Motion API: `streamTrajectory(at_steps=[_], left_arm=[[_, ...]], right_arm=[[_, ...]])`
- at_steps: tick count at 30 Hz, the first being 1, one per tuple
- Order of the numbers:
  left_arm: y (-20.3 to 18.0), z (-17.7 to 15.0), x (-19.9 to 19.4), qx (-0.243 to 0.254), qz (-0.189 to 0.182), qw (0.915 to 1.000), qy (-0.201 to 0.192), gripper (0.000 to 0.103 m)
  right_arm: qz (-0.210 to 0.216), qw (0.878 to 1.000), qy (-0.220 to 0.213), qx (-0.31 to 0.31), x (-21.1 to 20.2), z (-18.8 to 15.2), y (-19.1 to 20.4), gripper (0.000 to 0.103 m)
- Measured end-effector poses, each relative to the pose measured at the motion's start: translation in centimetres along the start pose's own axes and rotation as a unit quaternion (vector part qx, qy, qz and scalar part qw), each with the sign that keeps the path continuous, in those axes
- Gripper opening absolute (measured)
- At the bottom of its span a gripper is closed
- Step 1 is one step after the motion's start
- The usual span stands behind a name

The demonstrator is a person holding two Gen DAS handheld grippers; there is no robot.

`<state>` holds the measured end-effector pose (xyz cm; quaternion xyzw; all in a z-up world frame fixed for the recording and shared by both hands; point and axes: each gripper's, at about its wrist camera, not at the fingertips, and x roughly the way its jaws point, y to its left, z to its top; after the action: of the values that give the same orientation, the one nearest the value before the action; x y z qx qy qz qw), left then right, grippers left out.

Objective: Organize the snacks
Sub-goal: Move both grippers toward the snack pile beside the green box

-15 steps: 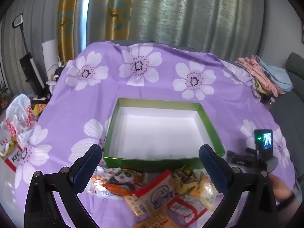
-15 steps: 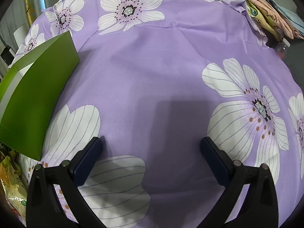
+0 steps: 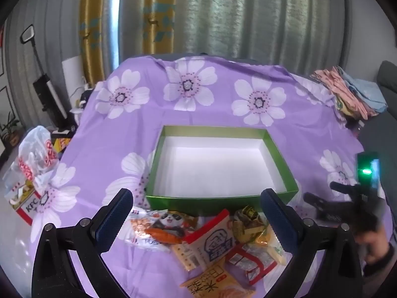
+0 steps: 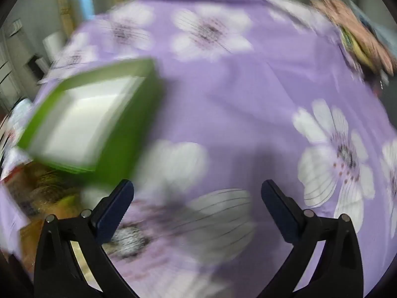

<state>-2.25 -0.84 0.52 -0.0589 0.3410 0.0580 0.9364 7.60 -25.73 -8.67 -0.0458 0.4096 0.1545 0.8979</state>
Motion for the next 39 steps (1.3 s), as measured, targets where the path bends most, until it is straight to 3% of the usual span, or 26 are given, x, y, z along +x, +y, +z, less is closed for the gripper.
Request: streamTrajectory(at_steps=[3,8,16,39], left_arm=[[0.7,-0.4,-1.0,-0.005,0.013,0.9999,-0.007,0.102],[1.7,-0.9,-2.3,-0.011,0.025,0.9996,-0.010,0.102],[2.8,-1.6,-3.4,-0.016,0.027,0.9995,-0.011,0.102],[2.0,-3.2,-4.5,-0.013,0.005,0.9999,0.000,0.102]], right_arm=[[0.037,0.998,-0.035,-0.032,-4.1,0.4,3.3,0.103],[0.089,0.993,-0.048,-0.053,-7.6,0.8,6.3,0.103],[0.106,0.989,-0.064,-0.087,-10.8,0.2,10.9,0.103],[0.115,0.988,-0.057,-0.084,-12.1,-2.4,12.7,0.103]])
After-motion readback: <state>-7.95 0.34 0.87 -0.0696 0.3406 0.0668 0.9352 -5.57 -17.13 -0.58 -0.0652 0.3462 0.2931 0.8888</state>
